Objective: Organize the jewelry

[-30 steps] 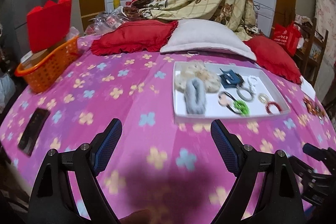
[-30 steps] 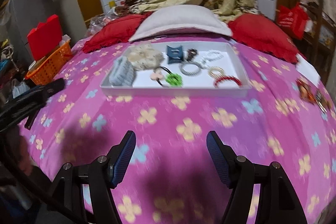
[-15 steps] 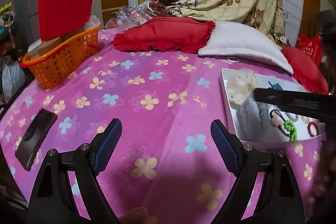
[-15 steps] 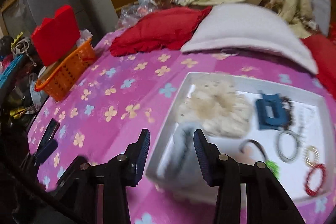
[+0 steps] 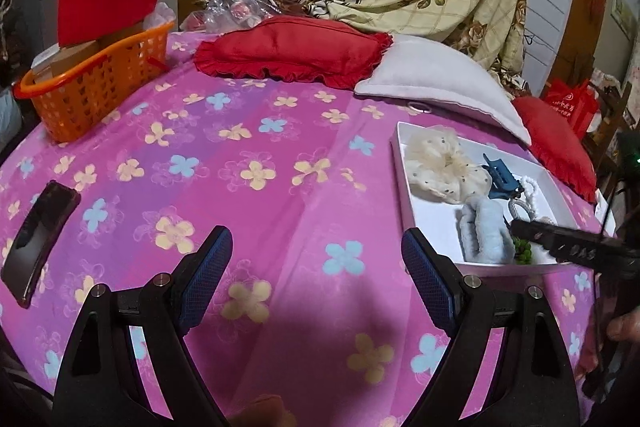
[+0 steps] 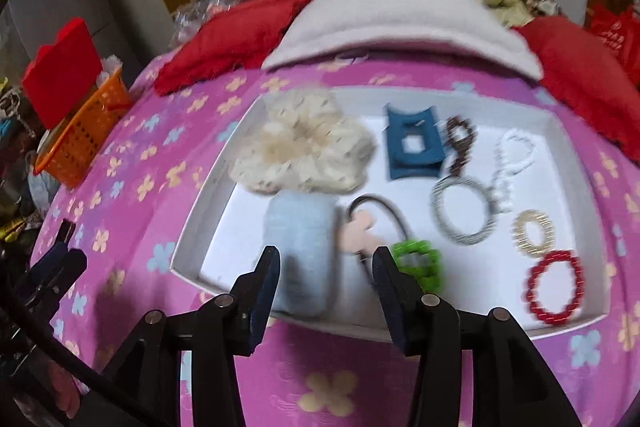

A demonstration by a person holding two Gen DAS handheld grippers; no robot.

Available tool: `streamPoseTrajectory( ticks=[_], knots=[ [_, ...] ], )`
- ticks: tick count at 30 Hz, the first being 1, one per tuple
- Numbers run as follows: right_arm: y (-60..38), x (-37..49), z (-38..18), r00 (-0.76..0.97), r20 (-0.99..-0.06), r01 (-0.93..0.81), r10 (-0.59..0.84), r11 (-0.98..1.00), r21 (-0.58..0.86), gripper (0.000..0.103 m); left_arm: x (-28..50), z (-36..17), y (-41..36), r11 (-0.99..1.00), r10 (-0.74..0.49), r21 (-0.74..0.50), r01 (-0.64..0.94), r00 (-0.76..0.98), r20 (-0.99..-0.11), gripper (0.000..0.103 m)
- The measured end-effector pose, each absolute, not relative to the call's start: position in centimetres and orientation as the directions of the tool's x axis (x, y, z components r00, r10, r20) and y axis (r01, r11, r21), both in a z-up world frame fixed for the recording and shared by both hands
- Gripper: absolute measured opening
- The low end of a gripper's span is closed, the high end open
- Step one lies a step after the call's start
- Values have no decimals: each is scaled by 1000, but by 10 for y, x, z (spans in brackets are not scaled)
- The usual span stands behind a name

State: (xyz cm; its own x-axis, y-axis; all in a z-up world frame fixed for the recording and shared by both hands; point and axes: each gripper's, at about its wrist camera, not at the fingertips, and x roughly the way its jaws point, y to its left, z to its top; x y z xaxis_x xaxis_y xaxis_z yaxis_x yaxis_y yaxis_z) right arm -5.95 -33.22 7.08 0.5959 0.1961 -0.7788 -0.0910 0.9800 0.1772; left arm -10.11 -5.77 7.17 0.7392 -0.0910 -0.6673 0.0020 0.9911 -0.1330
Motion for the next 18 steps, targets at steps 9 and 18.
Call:
streamPoseTrajectory(
  ticks=[9,18],
  knots=[
    [-327,-53,34,532,-839,-36,114,993,111,47,-101,69,-58,990,-99,-142,2,729,-678,86],
    [-328,-63,33,538,-835,6,114,990,140,47,-101,69,-54,988,-105,-154,-1,727,-679,86]
  ],
)
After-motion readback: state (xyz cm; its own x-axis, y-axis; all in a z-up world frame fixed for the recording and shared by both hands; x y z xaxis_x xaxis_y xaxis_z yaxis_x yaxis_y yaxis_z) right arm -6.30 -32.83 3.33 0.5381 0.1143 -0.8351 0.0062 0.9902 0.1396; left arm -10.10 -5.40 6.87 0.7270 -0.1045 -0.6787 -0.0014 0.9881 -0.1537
